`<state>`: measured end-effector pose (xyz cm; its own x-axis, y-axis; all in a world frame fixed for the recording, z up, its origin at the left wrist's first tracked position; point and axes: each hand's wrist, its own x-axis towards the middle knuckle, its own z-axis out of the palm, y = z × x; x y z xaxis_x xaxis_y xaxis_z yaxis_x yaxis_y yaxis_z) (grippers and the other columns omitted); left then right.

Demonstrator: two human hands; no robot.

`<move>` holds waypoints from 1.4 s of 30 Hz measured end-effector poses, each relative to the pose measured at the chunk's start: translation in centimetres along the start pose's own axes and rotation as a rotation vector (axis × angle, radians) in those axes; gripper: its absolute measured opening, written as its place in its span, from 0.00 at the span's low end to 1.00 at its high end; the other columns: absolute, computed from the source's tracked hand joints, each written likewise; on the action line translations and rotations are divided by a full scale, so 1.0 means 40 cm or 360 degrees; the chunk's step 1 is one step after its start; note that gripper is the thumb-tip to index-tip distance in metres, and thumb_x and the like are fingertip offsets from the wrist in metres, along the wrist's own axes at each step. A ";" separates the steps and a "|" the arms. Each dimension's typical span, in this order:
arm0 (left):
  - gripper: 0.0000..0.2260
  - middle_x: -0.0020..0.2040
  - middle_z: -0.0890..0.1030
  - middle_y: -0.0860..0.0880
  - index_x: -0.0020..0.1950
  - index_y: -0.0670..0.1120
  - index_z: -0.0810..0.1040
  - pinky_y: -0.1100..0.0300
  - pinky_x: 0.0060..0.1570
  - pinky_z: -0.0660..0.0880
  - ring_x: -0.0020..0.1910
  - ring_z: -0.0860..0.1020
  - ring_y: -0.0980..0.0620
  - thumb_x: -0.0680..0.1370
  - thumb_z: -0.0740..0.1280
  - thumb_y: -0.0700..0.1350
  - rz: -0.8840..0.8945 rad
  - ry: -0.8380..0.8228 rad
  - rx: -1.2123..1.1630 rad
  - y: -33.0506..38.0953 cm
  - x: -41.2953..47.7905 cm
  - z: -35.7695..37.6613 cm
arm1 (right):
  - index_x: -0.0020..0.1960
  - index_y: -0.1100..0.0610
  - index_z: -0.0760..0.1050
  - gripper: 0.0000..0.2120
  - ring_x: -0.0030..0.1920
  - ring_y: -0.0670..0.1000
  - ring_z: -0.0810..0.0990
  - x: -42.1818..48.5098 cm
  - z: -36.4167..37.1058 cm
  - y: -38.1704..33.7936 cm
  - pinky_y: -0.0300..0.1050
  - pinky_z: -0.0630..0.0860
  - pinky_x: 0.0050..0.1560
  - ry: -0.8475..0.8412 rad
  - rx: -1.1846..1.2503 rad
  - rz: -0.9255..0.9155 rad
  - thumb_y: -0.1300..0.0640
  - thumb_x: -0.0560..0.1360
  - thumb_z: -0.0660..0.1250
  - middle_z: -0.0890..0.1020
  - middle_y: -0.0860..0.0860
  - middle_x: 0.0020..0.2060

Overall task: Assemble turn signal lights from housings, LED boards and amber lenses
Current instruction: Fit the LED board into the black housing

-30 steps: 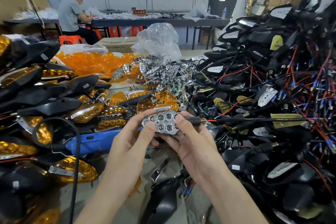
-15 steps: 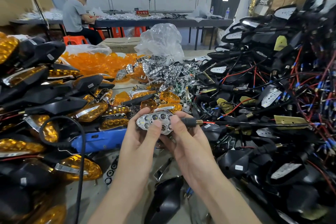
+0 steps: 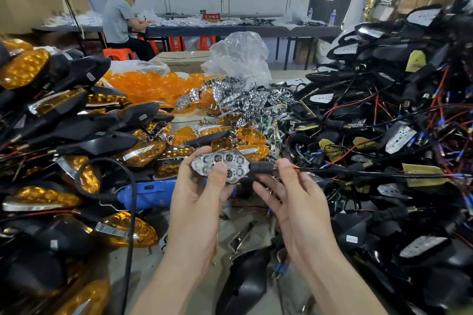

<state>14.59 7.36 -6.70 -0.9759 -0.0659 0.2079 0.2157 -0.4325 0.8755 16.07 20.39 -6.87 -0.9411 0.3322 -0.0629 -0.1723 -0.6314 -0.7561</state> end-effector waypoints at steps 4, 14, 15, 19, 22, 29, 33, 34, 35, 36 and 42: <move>0.12 0.53 0.85 0.49 0.57 0.58 0.80 0.57 0.52 0.80 0.55 0.83 0.49 0.74 0.72 0.51 0.0003 -0.0020 0.0116 0.000 0.002 -0.007 | 0.52 0.62 0.80 0.16 0.49 0.52 0.87 0.003 -0.007 -0.004 0.42 0.83 0.43 0.0084 -0.0102 -0.0064 0.50 0.73 0.72 0.87 0.57 0.49; 0.19 0.52 0.85 0.50 0.60 0.60 0.78 0.55 0.55 0.79 0.56 0.83 0.49 0.70 0.73 0.58 0.0032 -0.0066 0.0239 0.000 0.002 -0.013 | 0.49 0.60 0.82 0.16 0.49 0.54 0.88 0.000 -0.017 -0.020 0.40 0.83 0.42 0.0079 -0.0185 -0.0055 0.49 0.70 0.74 0.87 0.54 0.44; 0.19 0.52 0.85 0.50 0.59 0.60 0.78 0.56 0.55 0.80 0.55 0.83 0.49 0.70 0.73 0.58 0.0036 -0.0065 0.0253 0.000 0.001 -0.013 | 0.48 0.60 0.83 0.15 0.50 0.54 0.88 0.001 -0.019 -0.022 0.40 0.83 0.42 0.0068 -0.0186 -0.0049 0.49 0.70 0.74 0.87 0.55 0.44; 0.19 0.52 0.84 0.48 0.60 0.61 0.77 0.51 0.57 0.79 0.55 0.83 0.48 0.71 0.73 0.59 0.0074 -0.0036 0.0321 0.000 -0.001 -0.016 | 0.44 0.56 0.86 0.08 0.50 0.55 0.88 0.000 -0.019 -0.023 0.40 0.83 0.43 0.0015 -0.0099 -0.0005 0.51 0.72 0.74 0.87 0.56 0.45; 0.19 0.52 0.83 0.45 0.62 0.62 0.76 0.43 0.59 0.78 0.55 0.82 0.43 0.71 0.72 0.61 0.0105 -0.0011 0.0371 0.003 -0.004 -0.014 | 0.50 0.60 0.82 0.10 0.50 0.56 0.88 0.003 -0.017 -0.020 0.39 0.83 0.44 0.0012 0.0004 0.0013 0.53 0.76 0.72 0.87 0.58 0.46; 0.18 0.53 0.79 0.38 0.62 0.63 0.76 0.36 0.61 0.75 0.56 0.78 0.35 0.73 0.71 0.60 0.0100 -0.0057 0.0385 0.012 -0.012 -0.005 | 0.49 0.61 0.80 0.13 0.47 0.54 0.88 0.012 -0.025 -0.019 0.38 0.83 0.43 0.0042 0.0034 0.0027 0.53 0.71 0.74 0.87 0.58 0.44; 0.15 0.47 0.80 0.44 0.61 0.63 0.76 0.38 0.61 0.76 0.56 0.78 0.35 0.75 0.70 0.56 0.0080 -0.0058 0.0348 0.009 -0.010 -0.005 | 0.48 0.61 0.81 0.11 0.46 0.53 0.88 0.013 -0.027 -0.020 0.38 0.82 0.42 0.0031 0.0072 0.0043 0.54 0.71 0.74 0.87 0.58 0.44; 0.14 0.46 0.79 0.46 0.60 0.63 0.76 0.38 0.61 0.76 0.55 0.78 0.34 0.75 0.70 0.55 0.0079 -0.0056 0.0335 0.009 -0.011 -0.005 | 0.48 0.61 0.81 0.11 0.45 0.53 0.88 0.012 -0.026 -0.020 0.38 0.82 0.42 0.0029 0.0078 0.0048 0.54 0.72 0.74 0.87 0.58 0.44; 0.14 0.46 0.78 0.46 0.60 0.62 0.76 0.38 0.61 0.76 0.55 0.77 0.34 0.75 0.70 0.55 0.0081 -0.0055 0.0325 0.009 -0.011 -0.005 | 0.49 0.61 0.81 0.11 0.45 0.53 0.88 0.012 -0.025 -0.021 0.38 0.82 0.42 0.0028 0.0081 0.0051 0.54 0.72 0.74 0.87 0.58 0.44; 0.14 0.45 0.77 0.47 0.60 0.62 0.76 0.38 0.61 0.76 0.54 0.77 0.33 0.75 0.70 0.55 0.0082 -0.0056 0.0322 0.009 -0.012 -0.005 | 0.49 0.61 0.81 0.11 0.45 0.52 0.88 0.011 -0.024 -0.022 0.38 0.82 0.42 0.0029 0.0082 0.0054 0.54 0.72 0.73 0.87 0.58 0.45; 0.14 0.40 0.78 0.54 0.60 0.64 0.76 0.41 0.59 0.77 0.46 0.80 0.45 0.75 0.69 0.56 0.0076 -0.0065 0.0389 0.006 -0.013 -0.003 | 0.51 0.61 0.80 0.13 0.47 0.53 0.88 0.009 -0.020 -0.027 0.38 0.82 0.42 0.0034 0.0074 0.0058 0.54 0.73 0.73 0.86 0.61 0.49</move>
<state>15.15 7.17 -6.64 -0.9634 -0.0427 0.2647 0.2678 -0.1993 0.9426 16.15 21.77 -6.59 -0.9406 0.3232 -0.1041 -0.1521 -0.6750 -0.7219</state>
